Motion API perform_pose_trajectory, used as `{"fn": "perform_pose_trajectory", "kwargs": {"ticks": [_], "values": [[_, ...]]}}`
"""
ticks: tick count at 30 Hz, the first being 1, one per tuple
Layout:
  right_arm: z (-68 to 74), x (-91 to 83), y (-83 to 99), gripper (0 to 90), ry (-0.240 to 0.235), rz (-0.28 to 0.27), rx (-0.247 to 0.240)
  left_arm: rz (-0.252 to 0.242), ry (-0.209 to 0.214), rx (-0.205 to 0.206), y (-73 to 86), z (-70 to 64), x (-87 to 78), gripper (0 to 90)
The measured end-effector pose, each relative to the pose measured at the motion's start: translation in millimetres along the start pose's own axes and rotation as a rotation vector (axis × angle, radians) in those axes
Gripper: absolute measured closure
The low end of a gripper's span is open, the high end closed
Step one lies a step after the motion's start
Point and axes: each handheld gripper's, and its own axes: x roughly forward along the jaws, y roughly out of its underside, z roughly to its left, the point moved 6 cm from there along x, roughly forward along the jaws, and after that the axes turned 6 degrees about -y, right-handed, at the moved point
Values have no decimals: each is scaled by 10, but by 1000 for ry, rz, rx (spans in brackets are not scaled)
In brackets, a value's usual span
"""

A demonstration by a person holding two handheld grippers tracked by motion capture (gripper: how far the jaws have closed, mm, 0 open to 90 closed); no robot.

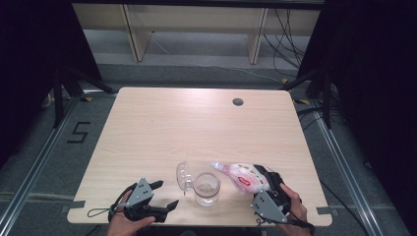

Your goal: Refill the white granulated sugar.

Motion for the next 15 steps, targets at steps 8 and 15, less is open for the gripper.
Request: {"fn": "perform_pose_trajectory", "kwargs": {"ticks": [8, 15], "values": [[68, -16, -77, 474, 53, 53, -180, 1, 2, 2, 1, 0, 0, 167], [96, -32, -155, 476, 73, 126, -358, 7, -11, 13, 9, 8, 3, 167]]}}
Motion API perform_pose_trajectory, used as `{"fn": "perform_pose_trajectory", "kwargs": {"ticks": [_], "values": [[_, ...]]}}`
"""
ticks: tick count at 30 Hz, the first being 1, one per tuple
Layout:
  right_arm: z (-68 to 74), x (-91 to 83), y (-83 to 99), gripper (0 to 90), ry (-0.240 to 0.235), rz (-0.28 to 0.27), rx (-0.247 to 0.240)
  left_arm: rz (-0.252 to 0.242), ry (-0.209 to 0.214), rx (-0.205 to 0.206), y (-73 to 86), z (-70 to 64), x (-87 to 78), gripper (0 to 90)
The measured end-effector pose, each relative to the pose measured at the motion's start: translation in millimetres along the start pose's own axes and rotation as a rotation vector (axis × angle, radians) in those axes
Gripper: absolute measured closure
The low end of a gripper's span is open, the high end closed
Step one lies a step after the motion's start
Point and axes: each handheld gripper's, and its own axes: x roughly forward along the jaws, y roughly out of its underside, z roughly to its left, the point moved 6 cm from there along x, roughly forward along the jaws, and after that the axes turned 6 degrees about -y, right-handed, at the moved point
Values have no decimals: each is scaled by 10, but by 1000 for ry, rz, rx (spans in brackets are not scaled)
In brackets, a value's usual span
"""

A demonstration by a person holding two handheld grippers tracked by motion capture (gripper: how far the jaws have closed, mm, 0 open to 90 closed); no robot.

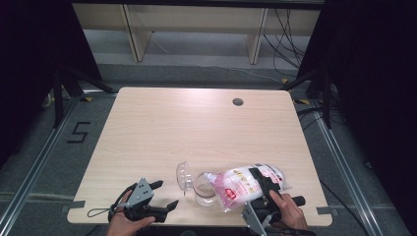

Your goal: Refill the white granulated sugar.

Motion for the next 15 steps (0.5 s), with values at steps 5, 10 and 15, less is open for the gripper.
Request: {"fn": "perform_pose_trajectory", "kwargs": {"ticks": [5, 10, 15], "values": [[48, 12, -34, 477, 13, 47, -97, 4, 1, 0, 3, -4, 4, 167], [34, 21, -47, 479, 21, 46, -142, 7, -2, 3, 3, -5, -3, 167], [47, 18, -35, 480, 29, 77, -182, 4, 7, -3, 5, -11, 11, 167]]}}
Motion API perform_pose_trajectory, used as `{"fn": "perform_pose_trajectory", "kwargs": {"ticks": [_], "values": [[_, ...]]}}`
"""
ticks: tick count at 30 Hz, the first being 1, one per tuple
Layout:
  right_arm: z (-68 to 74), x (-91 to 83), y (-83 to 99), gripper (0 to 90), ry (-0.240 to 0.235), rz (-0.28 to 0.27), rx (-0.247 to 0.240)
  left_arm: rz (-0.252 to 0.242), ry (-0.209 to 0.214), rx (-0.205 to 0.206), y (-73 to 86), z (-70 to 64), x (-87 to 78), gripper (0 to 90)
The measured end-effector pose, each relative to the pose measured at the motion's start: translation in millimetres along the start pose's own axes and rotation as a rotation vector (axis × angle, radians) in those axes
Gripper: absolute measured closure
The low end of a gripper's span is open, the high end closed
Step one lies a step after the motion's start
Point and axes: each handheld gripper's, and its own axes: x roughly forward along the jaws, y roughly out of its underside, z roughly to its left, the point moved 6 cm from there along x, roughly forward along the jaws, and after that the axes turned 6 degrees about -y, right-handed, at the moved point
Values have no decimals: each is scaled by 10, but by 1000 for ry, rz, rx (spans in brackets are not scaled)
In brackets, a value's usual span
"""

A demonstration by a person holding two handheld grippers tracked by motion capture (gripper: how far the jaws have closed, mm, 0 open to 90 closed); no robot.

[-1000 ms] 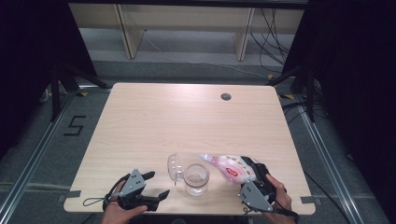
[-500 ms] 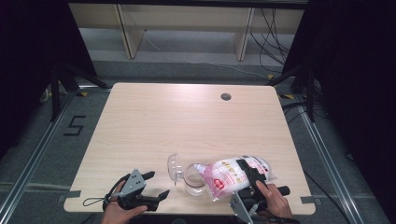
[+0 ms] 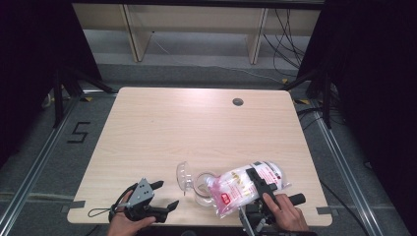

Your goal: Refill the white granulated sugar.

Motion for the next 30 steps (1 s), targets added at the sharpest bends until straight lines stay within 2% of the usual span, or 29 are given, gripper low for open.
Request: {"fn": "perform_pose_trajectory", "kwargs": {"ticks": [3, 4, 6, 7, 8, 9, 10, 11, 12, 13, 14, 15, 17, 19, 20, 23, 24, 26, 27, 28, 29, 30], "values": [[-9, 13, 2, 480, 11, 4, -38, 2, 1, -1, 2, -8, 6, 166], [-16, 10, 9, 480, 10, 18, -68, 2, -1, 2, 3, -7, 8, 167], [-73, 19, -24, 481, 23, 7, -152, 6, -3, 3, 7, -5, 10, 167], [-46, 33, -25, 481, 42, -11, -120, 6, -1, 15, 6, 0, 9, 167], [-29, 9, -15, 481, 17, 31, -116, 10, -7, 2, 10, -5, 6, 166], [-47, 26, -40, 482, 42, 1, -144, 8, -5, 3, 6, -9, 3, 167], [-41, 5, -41, 482, 29, 34, -145, 2, -1, 3, 4, -8, 7, 166], [-72, 17, -66, 483, 42, 16, -182, 1, -3, 2, 2, -8, 6, 167], [-39, 18, -52, 483, 43, 18, -139, 1, -3, 0, 2, -7, 6, 166], [-41, 15, -54, 483, 43, 21, -139, 1, -1, -1, 3, -8, 6, 167], [-88, 16, -78, 484, 50, 17, -198, 2, -3, 1, 4, -5, 6, 167], [-56, 15, -61, 485, 38, 34, -170, 2, -2, 1, 4, -7, 7, 167], [-87, 16, -71, 485, 57, 21, -194, 8, -4, 7, 6, -7, 4, 167], [-60, 16, -52, 486, 53, 30, -171, 8, -5, -2, 9, -13, 6, 167], [-72, 20, -58, 486, 56, 26, -191, 6, -4, -3, 8, -13, 9, 167], [-64, 13, -46, 487, 52, 39, -186, 8, -7, -2, 7, -10, 5, 167], [-68, 12, -50, 487, 57, 36, -191, 12, -9, 2, 8, -3, 4, 167], [-107, 13, -76, 488, 65, 29, -254, -2, -8, 0, -6, 6, 5, 167], [-103, 11, -76, 488, 66, 31, -241, -1, -10, 2, -9, 15, 1, 167], [-53, 12, -47, 489, 62, 32, -162, 0, -16, 2, -8, 21, -6, 167], [-103, 9, -72, 489, 68, 29, -232, -1, -18, -4, -8, 21, -9, 167], [-101, 10, -69, 489, 68, 30, -229, 0, -17, -1, -8, 22, -9, 167]]}}
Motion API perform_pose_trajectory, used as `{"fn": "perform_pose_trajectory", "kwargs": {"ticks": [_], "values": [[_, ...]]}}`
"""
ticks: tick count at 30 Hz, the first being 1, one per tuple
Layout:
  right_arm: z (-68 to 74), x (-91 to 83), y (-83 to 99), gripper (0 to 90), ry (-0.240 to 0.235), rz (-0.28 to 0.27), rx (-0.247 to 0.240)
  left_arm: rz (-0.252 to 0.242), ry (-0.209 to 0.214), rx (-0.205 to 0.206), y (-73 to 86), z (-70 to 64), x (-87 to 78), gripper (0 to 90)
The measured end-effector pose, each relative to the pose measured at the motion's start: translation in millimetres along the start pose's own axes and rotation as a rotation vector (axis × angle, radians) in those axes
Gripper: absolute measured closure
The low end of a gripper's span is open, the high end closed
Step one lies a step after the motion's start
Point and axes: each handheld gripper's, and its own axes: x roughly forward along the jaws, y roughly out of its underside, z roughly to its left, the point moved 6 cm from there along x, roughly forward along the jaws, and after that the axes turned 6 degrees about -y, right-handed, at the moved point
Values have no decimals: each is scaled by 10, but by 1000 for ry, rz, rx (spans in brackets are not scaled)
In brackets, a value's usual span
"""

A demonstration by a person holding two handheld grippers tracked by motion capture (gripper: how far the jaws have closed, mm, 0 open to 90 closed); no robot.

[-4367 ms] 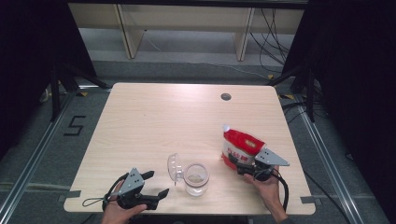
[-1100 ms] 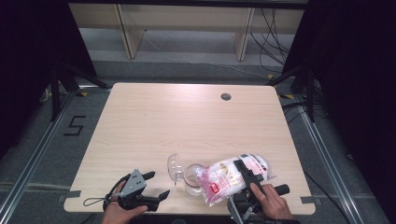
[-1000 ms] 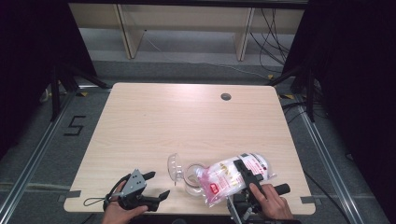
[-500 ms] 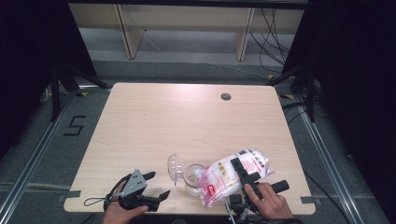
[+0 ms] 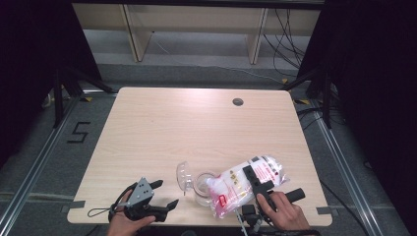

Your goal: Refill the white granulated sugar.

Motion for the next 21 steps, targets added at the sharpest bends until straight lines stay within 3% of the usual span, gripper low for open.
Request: {"fn": "perform_pose_trajectory", "kwargs": {"ticks": [3, 4, 11, 20, 21], "values": [[-4, 4, 5, 490, -7, 0, -12, -3, 9, 2, -1, -8, 9, 167], [25, 0, 19, 490, -16, 12, 19, -2, 10, 4, 1, -9, 10, 167], [-14, -1, 15, 492, -7, 1, -22, -1, 11, -1, 3, -12, 11, 167], [-1, -18, 27, 494, -8, 7, -7, -2, 12, -2, 5, -11, 17, 167], [-24, -15, 21, 494, -3, 0, -28, -5, 12, -8, 3, -17, 21, 167]]}}
